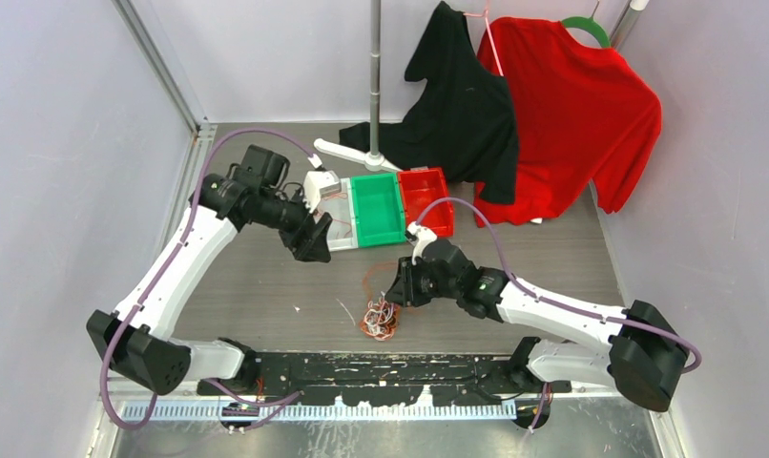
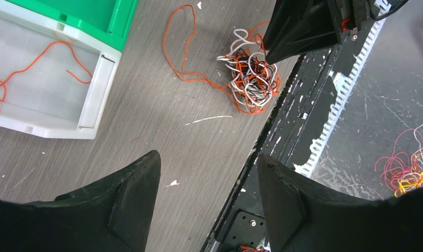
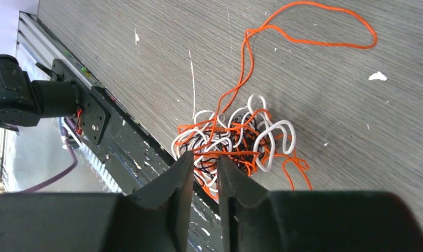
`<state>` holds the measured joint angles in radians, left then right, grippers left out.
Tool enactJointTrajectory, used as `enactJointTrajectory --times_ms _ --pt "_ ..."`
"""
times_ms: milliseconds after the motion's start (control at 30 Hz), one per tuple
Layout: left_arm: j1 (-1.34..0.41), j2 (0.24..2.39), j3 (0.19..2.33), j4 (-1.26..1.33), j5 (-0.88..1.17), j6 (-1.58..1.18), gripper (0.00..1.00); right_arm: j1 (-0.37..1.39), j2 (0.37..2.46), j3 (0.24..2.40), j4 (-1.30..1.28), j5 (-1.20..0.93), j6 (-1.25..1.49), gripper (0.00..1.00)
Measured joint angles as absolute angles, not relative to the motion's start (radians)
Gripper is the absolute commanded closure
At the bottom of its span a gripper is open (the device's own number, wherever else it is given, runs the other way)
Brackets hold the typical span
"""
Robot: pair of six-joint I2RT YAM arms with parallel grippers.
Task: Untangle the cables
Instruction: Place the cable in the bin.
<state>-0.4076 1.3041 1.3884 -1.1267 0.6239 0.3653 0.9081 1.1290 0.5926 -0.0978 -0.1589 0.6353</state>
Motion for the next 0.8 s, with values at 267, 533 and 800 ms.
enactJointTrajectory --times_ms 267,533,800 --pt "-0.418 1.286 1.351 -1.131 0.631 0.342 0.35 0.931 1.113 0.593 -0.073 -0.105 0.653 0.99" --pt "-0.447 1.225 1.331 -1.126 0.651 0.285 0.37 0.935 1.131 0.597 0.021 -0.083 0.686 0.99" --pt "-0.523 1.215 1.201 -1.056 0.680 0.184 0.36 0.941 1.129 0.638 0.011 -0.034 0.697 0.77"
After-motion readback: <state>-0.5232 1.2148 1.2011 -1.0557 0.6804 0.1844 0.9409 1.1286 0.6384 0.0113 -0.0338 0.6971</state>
